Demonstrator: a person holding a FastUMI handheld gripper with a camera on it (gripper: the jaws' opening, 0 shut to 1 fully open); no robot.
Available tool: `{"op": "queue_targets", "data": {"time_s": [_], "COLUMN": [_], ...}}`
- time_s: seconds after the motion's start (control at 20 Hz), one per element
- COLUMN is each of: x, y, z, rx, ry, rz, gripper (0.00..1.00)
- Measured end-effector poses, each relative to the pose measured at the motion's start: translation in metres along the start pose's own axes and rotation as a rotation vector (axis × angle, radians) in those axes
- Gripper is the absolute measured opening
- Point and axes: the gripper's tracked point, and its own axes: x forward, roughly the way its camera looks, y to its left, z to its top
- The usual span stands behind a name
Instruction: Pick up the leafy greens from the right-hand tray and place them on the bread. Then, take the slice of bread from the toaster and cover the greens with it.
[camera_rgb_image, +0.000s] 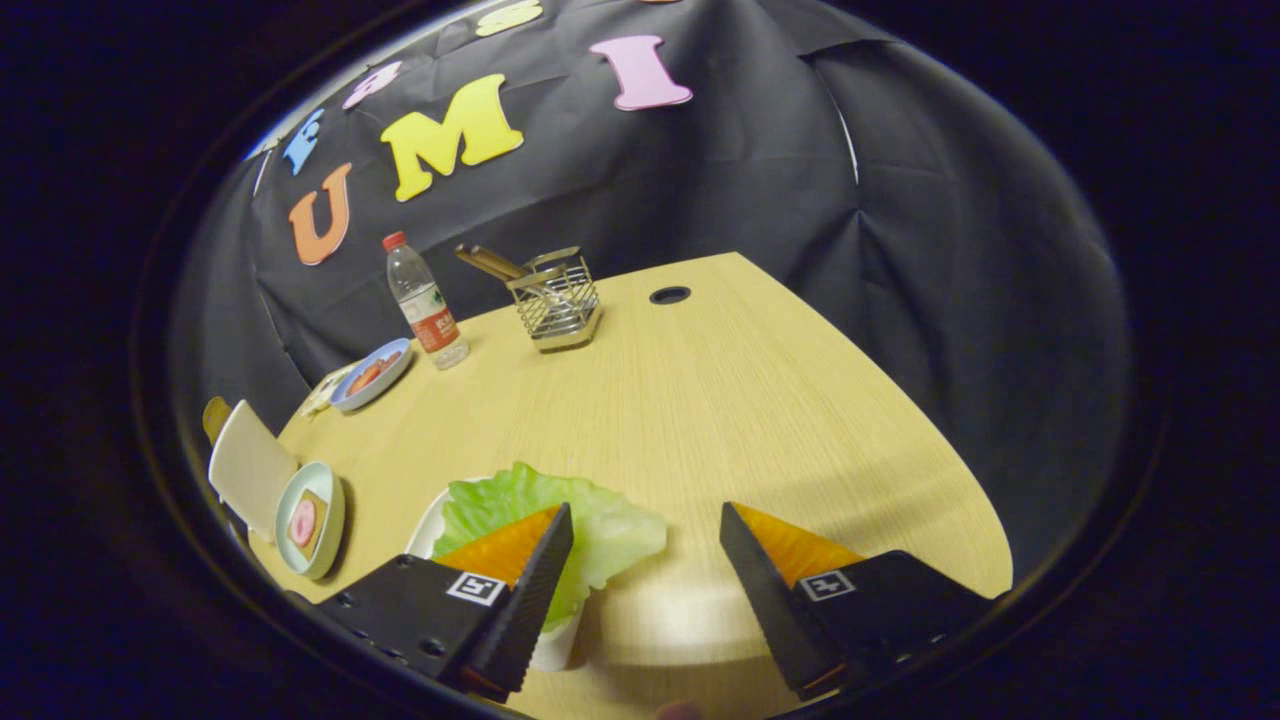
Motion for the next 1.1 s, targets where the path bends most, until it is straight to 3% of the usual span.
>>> {"op": "queue_targets", "data": {"time_s": [0.25,0.3,0.45,0.5,0.6,0.7,0.75,1.1], "x": [0.007,0.009,0.01,0.011,0.007,0.006,0.005,-0.026], "y": [0.008,0.008,0.011,0.012,0.01,0.009,0.012,0.043], "z": [-0.003,-0.001,-0.001,0.0,0.006,0.009,0.007,0.033], "rx": [0.007,0.007,0.004,0.004,-0.01,-0.022,-0.017,0.048], "ry": [0.024,0.024,0.033,0.031,0.017,0.009,0.004,-0.043], "rz": [0.039,0.041,0.05,0.056,0.044,0.033,0.044,0.156], "gripper": [0.68,0.68,0.45,0.45,0.18,0.16,0.0,0.0]}}
